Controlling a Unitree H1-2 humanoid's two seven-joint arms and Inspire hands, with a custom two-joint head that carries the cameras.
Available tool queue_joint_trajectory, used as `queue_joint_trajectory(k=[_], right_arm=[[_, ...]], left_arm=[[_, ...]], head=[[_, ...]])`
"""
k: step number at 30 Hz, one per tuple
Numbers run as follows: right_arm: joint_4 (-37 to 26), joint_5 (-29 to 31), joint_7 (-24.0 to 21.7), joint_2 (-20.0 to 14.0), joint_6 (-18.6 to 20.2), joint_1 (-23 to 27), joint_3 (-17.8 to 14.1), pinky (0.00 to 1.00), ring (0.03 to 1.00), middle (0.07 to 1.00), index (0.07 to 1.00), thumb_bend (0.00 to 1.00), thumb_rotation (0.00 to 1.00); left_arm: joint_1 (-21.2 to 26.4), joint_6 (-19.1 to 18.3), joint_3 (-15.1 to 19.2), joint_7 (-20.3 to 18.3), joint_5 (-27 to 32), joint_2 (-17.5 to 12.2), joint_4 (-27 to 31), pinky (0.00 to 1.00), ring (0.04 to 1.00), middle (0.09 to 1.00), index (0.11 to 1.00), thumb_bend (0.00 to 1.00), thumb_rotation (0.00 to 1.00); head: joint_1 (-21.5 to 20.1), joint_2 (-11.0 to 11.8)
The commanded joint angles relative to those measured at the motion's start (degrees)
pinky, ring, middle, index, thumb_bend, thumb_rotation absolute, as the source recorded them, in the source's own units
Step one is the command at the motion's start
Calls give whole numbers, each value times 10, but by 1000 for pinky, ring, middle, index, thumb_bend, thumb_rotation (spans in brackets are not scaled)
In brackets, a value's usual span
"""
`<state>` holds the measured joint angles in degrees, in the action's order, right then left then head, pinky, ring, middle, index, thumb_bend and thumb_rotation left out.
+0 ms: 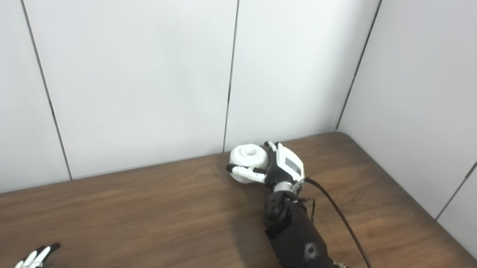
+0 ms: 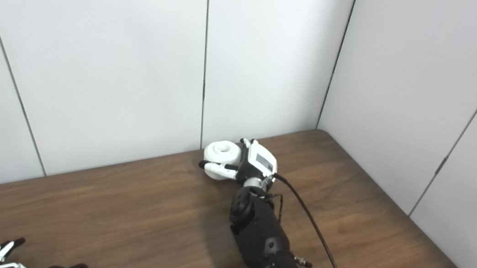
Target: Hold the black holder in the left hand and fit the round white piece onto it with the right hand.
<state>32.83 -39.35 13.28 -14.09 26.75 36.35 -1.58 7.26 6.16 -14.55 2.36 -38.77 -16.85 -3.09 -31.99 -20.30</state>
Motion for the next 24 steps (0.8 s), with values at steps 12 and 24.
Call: queue_joint_trajectory(k=[12,24], right_arm=[[29,17,105,3,-12,25,44,747,907,877,488,503,140],[15,34,103,-7,-9,16,62,739,897,869,486,505,140]], left_arm=[[-5,-9,0,7,-12,-1,-20,1000,983,960,479,510,47],[-6,-14,1,1,-11,-2,-14,1000,983,962,479,510,46]], head=[[2,2],[8,-5]])
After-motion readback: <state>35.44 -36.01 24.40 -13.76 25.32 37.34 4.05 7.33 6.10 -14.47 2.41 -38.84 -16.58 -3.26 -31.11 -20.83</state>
